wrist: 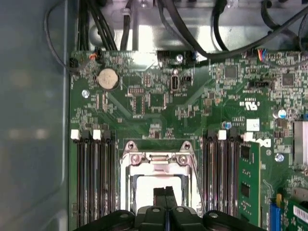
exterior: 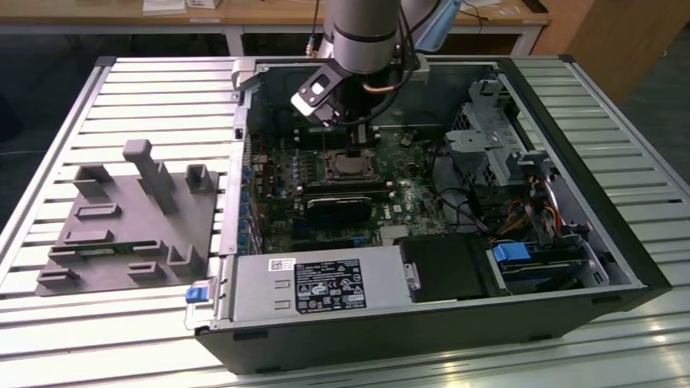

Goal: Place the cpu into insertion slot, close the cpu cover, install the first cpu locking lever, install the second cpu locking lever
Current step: 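Close the cpu cover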

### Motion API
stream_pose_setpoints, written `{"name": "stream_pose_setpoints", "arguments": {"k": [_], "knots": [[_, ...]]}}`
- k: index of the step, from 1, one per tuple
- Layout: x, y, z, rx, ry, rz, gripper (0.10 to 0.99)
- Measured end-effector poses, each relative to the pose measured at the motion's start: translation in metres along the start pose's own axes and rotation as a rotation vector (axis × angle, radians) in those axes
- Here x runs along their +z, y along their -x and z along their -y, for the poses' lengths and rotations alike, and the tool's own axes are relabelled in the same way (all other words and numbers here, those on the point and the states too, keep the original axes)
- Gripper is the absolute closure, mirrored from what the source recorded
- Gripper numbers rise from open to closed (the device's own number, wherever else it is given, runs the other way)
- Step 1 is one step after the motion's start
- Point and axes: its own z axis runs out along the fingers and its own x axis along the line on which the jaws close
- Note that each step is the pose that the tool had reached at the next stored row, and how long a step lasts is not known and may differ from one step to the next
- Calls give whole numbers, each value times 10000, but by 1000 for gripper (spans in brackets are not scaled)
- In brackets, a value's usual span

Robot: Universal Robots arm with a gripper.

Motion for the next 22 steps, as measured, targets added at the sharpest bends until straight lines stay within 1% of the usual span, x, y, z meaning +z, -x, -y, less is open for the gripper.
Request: {"name": "stream_pose_setpoints", "arguments": {"k": [3,8,10,12,22], "knots": [[6,0,42,-1,3,-2,980],[5,1,45,-2,1,-1,980],[5,1,45,-101,0,-2,980],[5,1,45,-344,-5,-6,980],[6,1,45,-2159,-37,-33,980]]}}
